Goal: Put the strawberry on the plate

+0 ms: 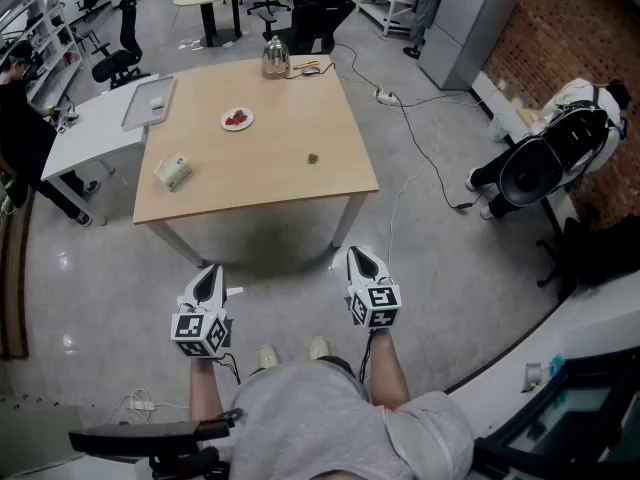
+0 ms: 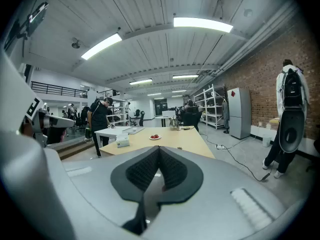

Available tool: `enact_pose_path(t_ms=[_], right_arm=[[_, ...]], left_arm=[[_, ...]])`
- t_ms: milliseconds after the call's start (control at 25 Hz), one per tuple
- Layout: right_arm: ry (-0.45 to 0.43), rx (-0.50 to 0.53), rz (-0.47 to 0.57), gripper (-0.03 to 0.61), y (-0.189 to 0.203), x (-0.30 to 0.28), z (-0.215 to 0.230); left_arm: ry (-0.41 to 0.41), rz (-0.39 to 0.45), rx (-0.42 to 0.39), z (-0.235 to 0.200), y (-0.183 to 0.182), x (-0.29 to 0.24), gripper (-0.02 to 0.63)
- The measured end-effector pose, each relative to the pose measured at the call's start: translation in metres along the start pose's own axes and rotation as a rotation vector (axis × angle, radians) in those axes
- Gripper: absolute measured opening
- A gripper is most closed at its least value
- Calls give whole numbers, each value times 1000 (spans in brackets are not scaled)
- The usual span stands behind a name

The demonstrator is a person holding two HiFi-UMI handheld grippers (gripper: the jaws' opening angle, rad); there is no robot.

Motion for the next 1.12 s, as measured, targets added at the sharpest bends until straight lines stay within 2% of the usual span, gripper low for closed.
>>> enact_pose_path(t_ms=[560, 840, 1120], right_arm=[[-16, -25, 17, 6, -4, 0, 17], [-14, -47, 21, 6, -2, 3, 40], [-33, -36, 10, 7, 3, 5, 72]], left_arm=[[-5, 0, 5, 14, -3, -10, 20], [-11, -1, 6, 35, -10, -21, 20], [-25, 9, 9, 61, 2, -39, 20]])
Point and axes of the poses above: the fingertips, and each gripper's own axes: x backward along the fingers, z to its right, y out of its underside, the point moved 4 cm from there along x, backward along the fingers, and after that the axes turned 7 degrees about -z, right-handed, at the moved point
